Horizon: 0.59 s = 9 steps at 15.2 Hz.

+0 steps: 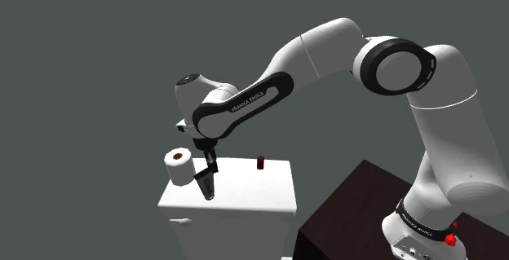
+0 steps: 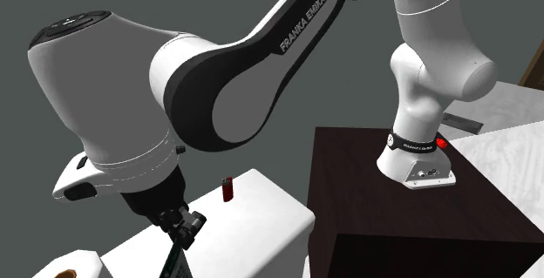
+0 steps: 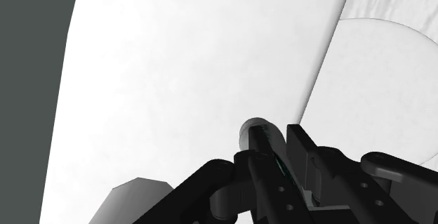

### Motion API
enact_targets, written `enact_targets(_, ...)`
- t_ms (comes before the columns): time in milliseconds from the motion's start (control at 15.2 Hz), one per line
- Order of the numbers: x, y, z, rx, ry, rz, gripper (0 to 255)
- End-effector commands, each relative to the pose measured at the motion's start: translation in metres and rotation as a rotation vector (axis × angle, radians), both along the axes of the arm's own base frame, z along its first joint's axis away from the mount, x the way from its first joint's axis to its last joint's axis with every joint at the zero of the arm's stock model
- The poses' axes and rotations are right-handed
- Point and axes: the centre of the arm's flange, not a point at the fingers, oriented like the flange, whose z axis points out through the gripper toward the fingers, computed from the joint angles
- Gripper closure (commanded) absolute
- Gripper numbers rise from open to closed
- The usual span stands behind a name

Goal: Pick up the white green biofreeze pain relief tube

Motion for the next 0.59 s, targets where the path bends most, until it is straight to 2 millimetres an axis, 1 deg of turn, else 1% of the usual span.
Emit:
enact_targets(0,0.000,0.000,-0.001,0.000,0.001,0.000,255)
enact_targets(132,0.000,0.000,-0.001,0.000,0.001,0.000,255)
enact_targets(528,0.000,0.000,0.030,0.000,0.001,0.000,255)
